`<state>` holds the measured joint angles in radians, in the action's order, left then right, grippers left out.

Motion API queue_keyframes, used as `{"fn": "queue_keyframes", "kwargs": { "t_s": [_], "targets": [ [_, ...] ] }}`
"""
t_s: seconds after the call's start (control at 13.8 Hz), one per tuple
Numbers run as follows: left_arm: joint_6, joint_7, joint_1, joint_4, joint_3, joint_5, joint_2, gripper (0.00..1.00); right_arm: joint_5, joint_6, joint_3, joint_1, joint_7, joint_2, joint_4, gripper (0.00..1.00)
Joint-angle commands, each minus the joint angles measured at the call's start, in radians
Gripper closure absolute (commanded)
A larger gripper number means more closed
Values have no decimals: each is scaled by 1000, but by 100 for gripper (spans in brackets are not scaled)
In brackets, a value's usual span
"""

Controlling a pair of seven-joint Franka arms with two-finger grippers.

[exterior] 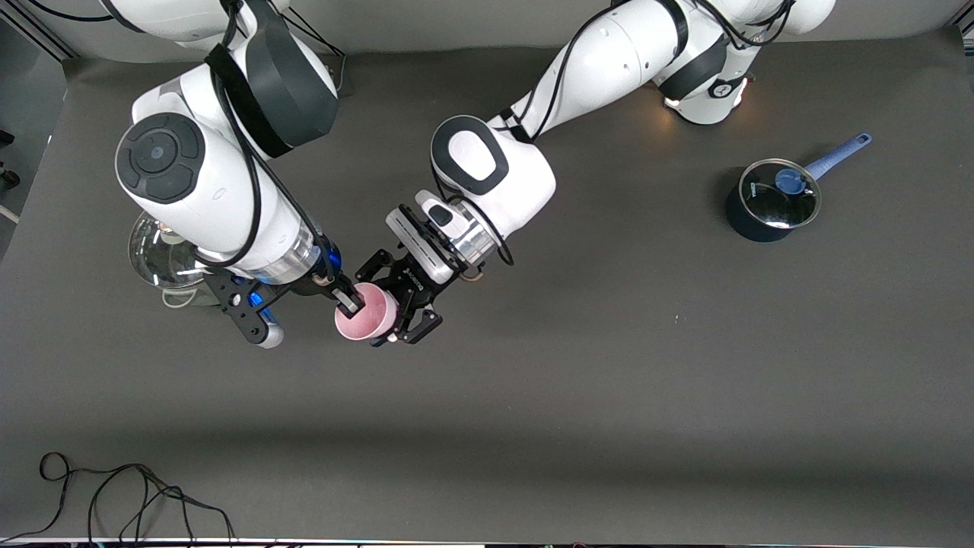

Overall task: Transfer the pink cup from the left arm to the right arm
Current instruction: 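Open the left gripper while the right gripper pulls the cup away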

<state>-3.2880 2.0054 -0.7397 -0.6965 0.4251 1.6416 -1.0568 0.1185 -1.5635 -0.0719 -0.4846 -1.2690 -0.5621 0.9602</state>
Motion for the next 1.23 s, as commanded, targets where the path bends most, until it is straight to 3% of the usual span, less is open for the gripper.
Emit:
{"fn": "queue_keyframes", "kwargs": {
  "t_s": [0.0,0.07,0.14,0.22,0.51,0.65,0.87,1.16],
  "targets": [
    [-19,-31,-3,0,-19,0,15,100,9,22,1,-2,-13,7,-8,100],
    [-21,-31,-3,0,-23,-2,20,100,7,20,1,-2,-12,7,-9,100],
    [-19,-31,-3,-1,-43,-14,23,8,4,17,0,1,-4,5,-11,100],
    [-18,-31,-3,-3,-51,-31,26,0,4,16,-9,6,17,7,-14,100],
    [-18,-31,0,-12,-54,-42,52,0,-66,16,-29,30,83,10,-34,100],
    [4,-27,51,-75,-49,-109,89,0,-108,16,-32,55,132,16,-35,100],
    [123,-27,164,-330,-46,-137,242,0,-111,19,-31,138,230,21,-38,100],
    [426,-27,375,-763,-51,-195,489,0,-112,26,-25,312,565,54,-28,100]
  ]
}}
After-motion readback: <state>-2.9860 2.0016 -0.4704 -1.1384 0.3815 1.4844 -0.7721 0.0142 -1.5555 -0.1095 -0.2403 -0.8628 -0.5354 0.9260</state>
